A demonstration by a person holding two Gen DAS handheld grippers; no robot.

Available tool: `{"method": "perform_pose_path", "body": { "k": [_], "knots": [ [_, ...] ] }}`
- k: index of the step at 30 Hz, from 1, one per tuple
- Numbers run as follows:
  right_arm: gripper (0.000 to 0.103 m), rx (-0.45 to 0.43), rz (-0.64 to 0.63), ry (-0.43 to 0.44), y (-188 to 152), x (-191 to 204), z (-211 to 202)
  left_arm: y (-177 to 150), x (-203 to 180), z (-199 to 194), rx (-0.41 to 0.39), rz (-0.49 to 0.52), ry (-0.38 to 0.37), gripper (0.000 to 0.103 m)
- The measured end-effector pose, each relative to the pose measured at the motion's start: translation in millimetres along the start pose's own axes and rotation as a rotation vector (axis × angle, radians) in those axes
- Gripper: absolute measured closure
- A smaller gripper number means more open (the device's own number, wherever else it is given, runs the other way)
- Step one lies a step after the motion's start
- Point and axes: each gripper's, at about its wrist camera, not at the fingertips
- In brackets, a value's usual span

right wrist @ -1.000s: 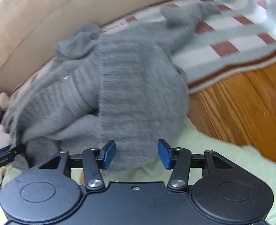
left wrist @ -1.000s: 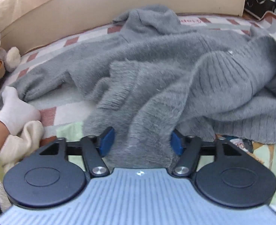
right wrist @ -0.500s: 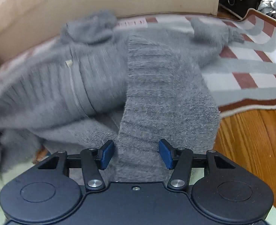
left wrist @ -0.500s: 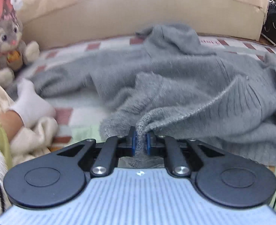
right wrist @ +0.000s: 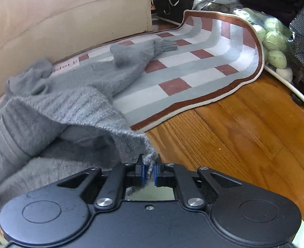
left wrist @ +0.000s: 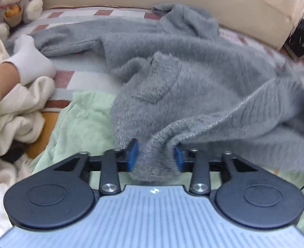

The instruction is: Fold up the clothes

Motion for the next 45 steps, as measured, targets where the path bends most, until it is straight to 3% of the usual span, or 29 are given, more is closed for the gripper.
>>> {"method": "perform_pose_path", "body": {
  "k": [2, 3, 6, 10, 11, 12, 13, 14, 15, 16, 19, 22, 24, 27, 30, 32, 35, 38, 40, 44, 45],
  "knots": [
    [0.094, 0.016, 0.001, 0.020, 0, 0, 2, -9, -9, 3, 0.032, 0.030, 0.058, 0.022],
    [0.092, 0.021, -0.002, 0.028, 0, 2, 4, -13, -13, 5, 0.050, 0.041, 0.089, 0.016],
    [0.086, 0.027, -0.012, 0.043, -3, 4, 8, -19, -19, 20, 0.080, 0.065, 0.135, 0.015],
    [0.056, 0.052, -0.015, 0.046, -6, 7, 23, -5, -17, 42, 0.040, 0.089, 0.249, 0.016],
    [0.041, 0.080, -0.019, 0.056, -5, 8, 32, -1, -17, 47, 0.027, 0.114, 0.293, 0.027],
    [0.039, 0.107, -0.022, 0.066, -3, 9, 41, 2, -20, 49, 0.010, 0.170, 0.348, 0.038],
    [0.039, 0.126, -0.022, 0.073, -2, 10, 49, 6, -25, 48, -0.007, 0.228, 0.390, 0.064],
    [0.050, 0.125, -0.029, 0.076, 0, 11, 54, 10, -29, 47, -0.025, 0.287, 0.433, 0.088],
    [0.088, 0.123, -0.036, 0.080, 2, 13, 59, 15, -31, 44, -0.046, 0.321, 0.455, 0.089],
    [0.093, 0.109, -0.046, 0.098, 6, 14, 58, 22, -28, 33, -0.077, 0.312, 0.445, 0.091],
    [0.094, 0.003, -0.037, 0.146, 37, 16, 37, 49, -18, -13, -0.193, 0.289, 0.430, 0.093],
    [0.100, -0.085, -0.010, 0.283, 83, 16, -11, 77, -2, -77, -0.324, 0.253, 0.425, 0.095],
    [0.100, -0.145, 0.008, 0.385, 111, 11, -51, 84, 15, -128, -0.395, 0.189, 0.377, 0.095],
    [0.100, -0.268, -0.047, 0.491, 119, -8, -115, 80, 39, -194, -0.456, 0.083, 0.282, 0.095],
    [0.097, -0.255, -0.093, 0.429, 91, -36, -124, 44, 61, -201, -0.360, -0.003, 0.199, 0.095],
    [0.093, -0.157, -0.043, 0.337, 62, -58, -97, 13, 65, -181, -0.250, -0.031, 0.165, 0.095],
    [0.092, 0.014, 0.049, 0.234, 19, -86, -49, -26, 54, -140, -0.089, 0.010, 0.155, 0.095],
    [0.093, 0.093, 0.027, 0.174, -7, -87, -25, -44, 48, -121, -0.014, 0.021, 0.130, 0.095],
    [0.096, 0.081, -0.001, 0.179, -10, -80, -24, -45, 53, -123, -0.010, 0.005, 0.120, 0.095],
    [0.097, -0.045, -0.065, 0.318, 14, -66, -68, -38, 66, -138, -0.018, 0.006, 0.144, 0.094],
    [0.097, -0.046, -0.105, 0.310, 12, -62, -76, -39, 68, -140, -0.005, 0.002, 0.141, 0.093]
  ]
}}
Point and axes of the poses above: each gripper's, at about its wrist camera, not at the fingertips, and z roughly the way its jaws point, x to its left, y to its top, and after that the axes turned 11 degrees about z, right-handed
